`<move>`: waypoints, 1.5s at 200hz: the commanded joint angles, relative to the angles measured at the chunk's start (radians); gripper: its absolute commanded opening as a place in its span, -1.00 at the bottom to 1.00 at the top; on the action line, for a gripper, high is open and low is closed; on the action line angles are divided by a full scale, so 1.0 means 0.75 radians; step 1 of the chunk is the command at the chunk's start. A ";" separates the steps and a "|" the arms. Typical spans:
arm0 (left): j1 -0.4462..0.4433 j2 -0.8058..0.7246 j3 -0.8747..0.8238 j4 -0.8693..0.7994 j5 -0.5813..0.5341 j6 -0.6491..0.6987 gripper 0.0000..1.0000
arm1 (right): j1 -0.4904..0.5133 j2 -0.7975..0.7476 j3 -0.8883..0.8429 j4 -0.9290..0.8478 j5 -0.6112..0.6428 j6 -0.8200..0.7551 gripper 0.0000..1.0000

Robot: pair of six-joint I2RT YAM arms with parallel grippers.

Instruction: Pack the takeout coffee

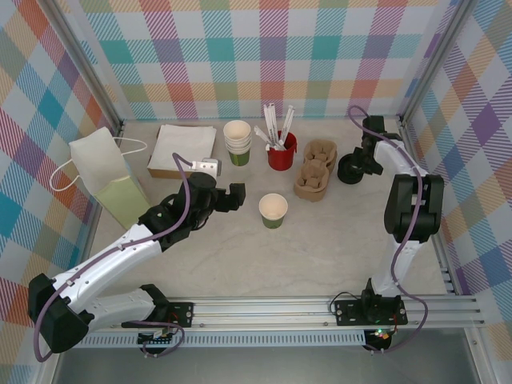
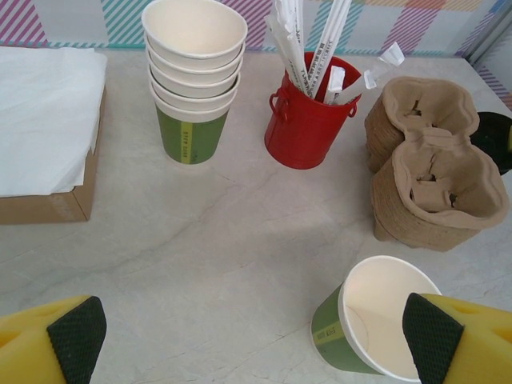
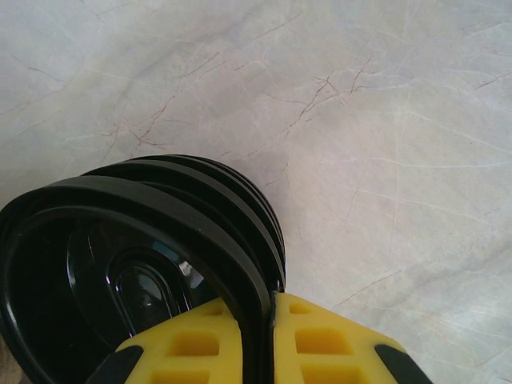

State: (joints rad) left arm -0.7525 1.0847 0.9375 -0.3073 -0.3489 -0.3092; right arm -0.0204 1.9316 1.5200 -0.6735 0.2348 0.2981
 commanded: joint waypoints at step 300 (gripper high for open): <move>-0.110 0.434 0.395 0.058 0.594 -0.397 0.62 | 0.757 -1.186 -0.813 0.139 0.089 0.327 -0.84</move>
State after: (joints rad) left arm -0.7979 1.3788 1.1828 -0.2821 0.0925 -0.5919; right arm 0.4877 1.0412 0.9039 -0.5907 0.2390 0.4953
